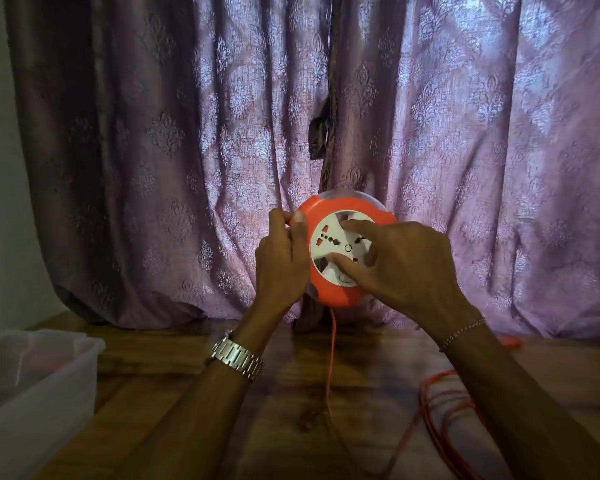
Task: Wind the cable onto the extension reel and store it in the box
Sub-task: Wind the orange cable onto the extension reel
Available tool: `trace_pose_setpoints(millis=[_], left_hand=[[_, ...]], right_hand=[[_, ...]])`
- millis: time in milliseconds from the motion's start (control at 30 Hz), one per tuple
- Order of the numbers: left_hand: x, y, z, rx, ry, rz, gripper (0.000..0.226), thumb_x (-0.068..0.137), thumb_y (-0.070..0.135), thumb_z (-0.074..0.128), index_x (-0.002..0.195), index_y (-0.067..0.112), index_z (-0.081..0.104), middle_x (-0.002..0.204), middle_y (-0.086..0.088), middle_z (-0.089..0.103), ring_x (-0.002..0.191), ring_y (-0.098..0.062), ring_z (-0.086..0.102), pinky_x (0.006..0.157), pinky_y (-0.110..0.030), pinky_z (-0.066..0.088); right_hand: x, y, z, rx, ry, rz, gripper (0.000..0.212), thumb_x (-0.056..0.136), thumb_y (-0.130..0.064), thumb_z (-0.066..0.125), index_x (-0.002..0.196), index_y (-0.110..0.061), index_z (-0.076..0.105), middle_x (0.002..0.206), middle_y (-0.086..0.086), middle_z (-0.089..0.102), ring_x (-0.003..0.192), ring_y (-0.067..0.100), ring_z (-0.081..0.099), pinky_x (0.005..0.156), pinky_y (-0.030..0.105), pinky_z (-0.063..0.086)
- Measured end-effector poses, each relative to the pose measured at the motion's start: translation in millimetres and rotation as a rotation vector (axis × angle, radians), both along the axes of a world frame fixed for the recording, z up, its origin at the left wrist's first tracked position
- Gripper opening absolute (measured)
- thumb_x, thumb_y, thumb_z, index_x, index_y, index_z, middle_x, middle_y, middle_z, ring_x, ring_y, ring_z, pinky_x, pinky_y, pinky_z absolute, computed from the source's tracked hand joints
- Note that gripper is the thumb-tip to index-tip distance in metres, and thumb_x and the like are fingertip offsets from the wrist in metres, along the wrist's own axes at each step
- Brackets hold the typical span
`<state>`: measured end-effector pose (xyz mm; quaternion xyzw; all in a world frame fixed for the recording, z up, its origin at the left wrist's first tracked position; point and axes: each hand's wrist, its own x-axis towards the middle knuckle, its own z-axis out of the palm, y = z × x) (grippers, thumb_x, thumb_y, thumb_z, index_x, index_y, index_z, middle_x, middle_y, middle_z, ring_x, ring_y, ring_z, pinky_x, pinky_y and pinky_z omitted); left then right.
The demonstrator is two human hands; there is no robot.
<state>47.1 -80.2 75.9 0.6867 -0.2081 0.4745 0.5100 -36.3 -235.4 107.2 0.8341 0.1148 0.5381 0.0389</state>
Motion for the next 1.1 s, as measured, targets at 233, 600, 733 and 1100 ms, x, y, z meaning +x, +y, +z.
trace_pose_setpoints(millis=[233,600,733,1100], left_hand=[[3.1,1.8,0.1,-0.010,0.012,0.004,0.040,0.099,0.059,0.026,0.095,0.023,0.044,0.070,0.001,0.064,0.066,-0.022,0.065,0.061,-0.050,0.054],[0.3,-2.8,-0.3,0.019,0.003,0.004,0.043,0.098,0.061,0.025,0.098,0.023,0.044,0.073,0.000,0.067,0.070,-0.025,0.067,0.063,-0.051,0.054],[-1.2,-1.6,1.0,0.012,-0.015,0.021,0.046,0.097,0.063,0.024,0.097,0.022,0.044,0.070,-0.001,0.064,0.070,-0.033,0.065,0.063,-0.051,0.052],[-1.3,-2.8,-2.0,0.046,-0.008,0.009,0.045,0.098,0.060,0.025,0.099,0.020,0.045,0.066,-0.001,0.062,0.065,-0.031,0.063,0.060,-0.052,0.051]], right_hand=[[-7.7,-7.7,12.7,-0.149,0.083,0.152,0.021,0.086,-0.021,0.063,0.105,-0.026,0.069,0.116,0.002,0.064,0.100,0.029,0.053,0.071,0.041,0.049],[-5.3,-6.4,8.9,-0.239,0.237,0.077,0.044,0.074,-0.019,0.076,0.104,-0.051,0.070,0.133,-0.002,0.053,0.120,0.022,0.048,0.073,0.035,0.051],[-7.0,-5.3,7.2,-0.184,0.218,0.065,0.049,0.077,-0.032,0.046,0.116,-0.058,0.061,0.121,-0.001,0.056,0.103,0.022,0.060,0.066,0.033,0.051],[-3.3,-9.9,7.6,-0.089,0.143,-0.031,0.069,0.071,-0.084,0.045,0.132,-0.051,0.050,0.096,-0.007,0.074,0.093,0.021,0.065,0.069,0.032,0.052]])
